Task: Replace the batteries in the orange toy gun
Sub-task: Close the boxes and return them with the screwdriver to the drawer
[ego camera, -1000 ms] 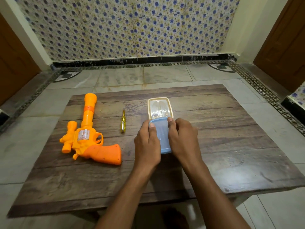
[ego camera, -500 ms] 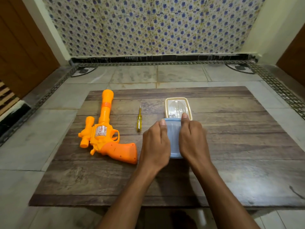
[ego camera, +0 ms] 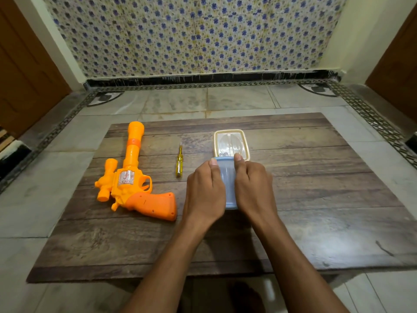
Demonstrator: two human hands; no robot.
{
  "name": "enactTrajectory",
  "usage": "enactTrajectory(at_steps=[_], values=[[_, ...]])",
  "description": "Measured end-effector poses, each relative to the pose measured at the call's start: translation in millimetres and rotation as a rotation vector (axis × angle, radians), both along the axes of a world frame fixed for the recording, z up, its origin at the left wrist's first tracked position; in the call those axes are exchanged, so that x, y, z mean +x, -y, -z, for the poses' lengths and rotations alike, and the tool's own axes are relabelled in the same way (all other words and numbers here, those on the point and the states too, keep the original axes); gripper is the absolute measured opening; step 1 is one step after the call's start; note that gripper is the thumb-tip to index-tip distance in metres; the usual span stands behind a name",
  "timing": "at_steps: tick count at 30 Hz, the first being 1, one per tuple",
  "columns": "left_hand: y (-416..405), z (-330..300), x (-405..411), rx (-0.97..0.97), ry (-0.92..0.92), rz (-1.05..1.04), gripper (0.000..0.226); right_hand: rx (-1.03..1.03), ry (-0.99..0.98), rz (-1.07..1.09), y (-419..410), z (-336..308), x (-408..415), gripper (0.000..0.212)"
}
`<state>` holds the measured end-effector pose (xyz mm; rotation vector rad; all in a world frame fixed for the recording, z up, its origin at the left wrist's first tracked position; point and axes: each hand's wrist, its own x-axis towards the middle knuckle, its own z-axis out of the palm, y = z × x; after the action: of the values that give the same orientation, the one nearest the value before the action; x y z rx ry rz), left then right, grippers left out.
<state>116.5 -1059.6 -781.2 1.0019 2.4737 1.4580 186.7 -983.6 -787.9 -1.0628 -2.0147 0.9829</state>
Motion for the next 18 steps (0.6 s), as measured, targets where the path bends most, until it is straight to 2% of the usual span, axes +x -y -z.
enactTrajectory(at_steps=[3, 8, 10, 12, 15, 18], values=[[0.6, -6.5, 3.6, 0.007, -0.039, 0.012, 0.043, 0.015, 0.001, 0.014, 0.7, -1.7, 0.3, 0.057], [8.8, -12.9, -0.6, -0.017, 0.011, 0.041, 0.047, 0.008, -0.004, 0.05, -1.1, 2.4, 0.6, 0.055], [11.2, -15.2, -14.5, -0.053, -0.012, -0.033, 0.051, -0.002, 0.007, 0.075, -3.4, 5.2, 0.0, 0.057], [9.1, -17.8, -35.7, -0.063, -0.094, -0.172, 0.045, -0.001, 0.039, 0.091, -6.3, 7.7, 0.0, 0.058], [-1.5, -20.7, -73.4, -0.266, -0.252, -0.295, 0.024, -0.009, 0.071, 0.076, -7.4, 7.5, 0.7, 0.056], [-12.7, -16.6, -98.7, -0.567, -0.143, -0.259, 0.034, -0.02, 0.068, 0.062, -8.4, 6.7, 1.7, 0.053]])
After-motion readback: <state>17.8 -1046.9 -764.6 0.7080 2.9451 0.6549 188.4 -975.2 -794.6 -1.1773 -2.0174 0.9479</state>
